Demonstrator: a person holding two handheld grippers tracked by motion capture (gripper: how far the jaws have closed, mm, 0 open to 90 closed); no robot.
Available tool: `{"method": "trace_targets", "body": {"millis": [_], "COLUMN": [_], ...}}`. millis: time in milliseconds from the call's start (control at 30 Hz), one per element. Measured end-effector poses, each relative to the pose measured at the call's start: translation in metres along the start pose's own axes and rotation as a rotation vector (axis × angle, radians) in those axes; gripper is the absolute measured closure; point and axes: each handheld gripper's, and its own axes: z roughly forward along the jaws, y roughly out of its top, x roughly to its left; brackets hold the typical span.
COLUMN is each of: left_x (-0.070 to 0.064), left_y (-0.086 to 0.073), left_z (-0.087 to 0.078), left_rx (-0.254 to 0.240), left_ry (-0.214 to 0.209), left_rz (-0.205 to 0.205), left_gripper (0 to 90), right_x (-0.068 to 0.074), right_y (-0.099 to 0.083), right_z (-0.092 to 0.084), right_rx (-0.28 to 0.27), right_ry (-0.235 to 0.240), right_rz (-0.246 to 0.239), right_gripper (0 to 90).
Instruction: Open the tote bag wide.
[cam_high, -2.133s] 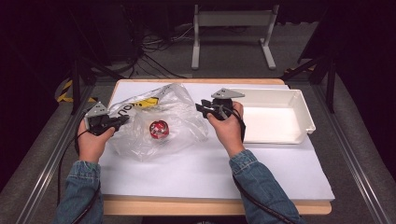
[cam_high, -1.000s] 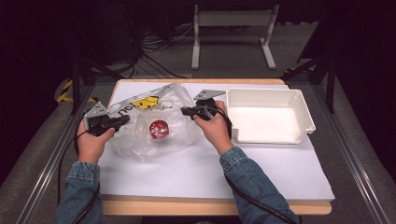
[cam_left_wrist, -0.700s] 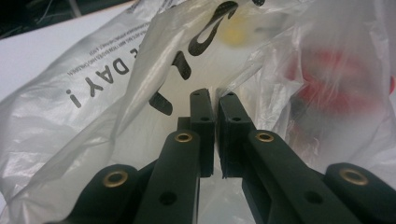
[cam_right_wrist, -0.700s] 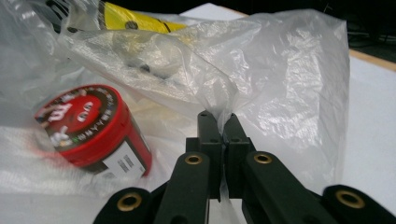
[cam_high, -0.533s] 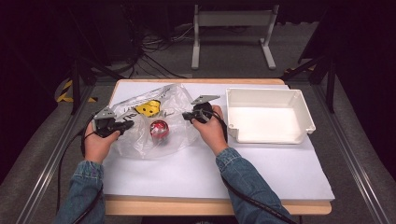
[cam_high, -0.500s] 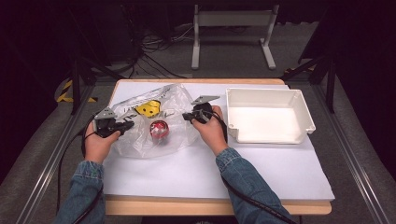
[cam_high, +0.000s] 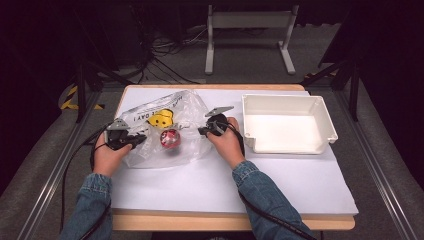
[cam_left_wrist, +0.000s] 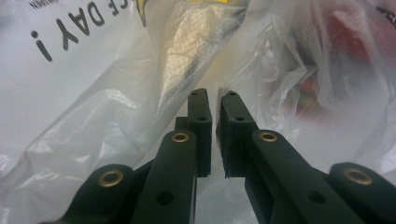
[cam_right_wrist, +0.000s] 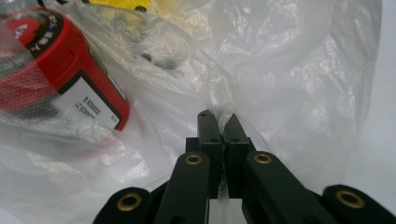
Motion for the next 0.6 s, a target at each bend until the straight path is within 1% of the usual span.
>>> {"method": "trace_targets", "body": {"millis": [67, 100, 233, 267, 400, 467, 600], "left_x": [-0.001, -0.001, -0.003, -0.003, -0.005, -0.006, -0.010], "left_y": [-0.001, -0.001, -0.004, -0.004, -0.006, -0.006, -0.006], "left_z": [0.002, 0.002, 0.006, 0.006, 0.007, 0.007, 0.008], "left_rx": [0.015, 0.024, 0.062, 0.062, 0.085, 0.098, 0.113], "left_ry": [-0.003, -0.007, -0.023, -0.023, -0.058, -0.083, -0.113], "left_rz": [0.009, 0.009, 0.016, 0.016, 0.022, 0.027, 0.044], "left_gripper": [84.3, 84.3, 84.2, 84.1, 83.1, 82.6, 81.6], "right_x": [0.001, 0.001, 0.002, 0.003, 0.004, 0.004, 0.005], "right_y": [-0.002, -0.002, -0.004, -0.004, -0.006, -0.007, -0.009], "right_z": [-0.001, -0.001, -0.003, -0.004, -0.008, -0.010, -0.016], "right_rx": [0.025, 0.025, 0.057, 0.067, 0.081, 0.089, 0.111], "right_ry": [-0.005, -0.005, -0.007, -0.007, -0.002, 0.000, -0.010], "right_rz": [-0.005, -0.005, -0.001, -0.001, -0.009, -0.008, -0.004], "right_gripper": [89.2, 89.2, 89.3, 89.2, 89.2, 89.2, 89.2]}}
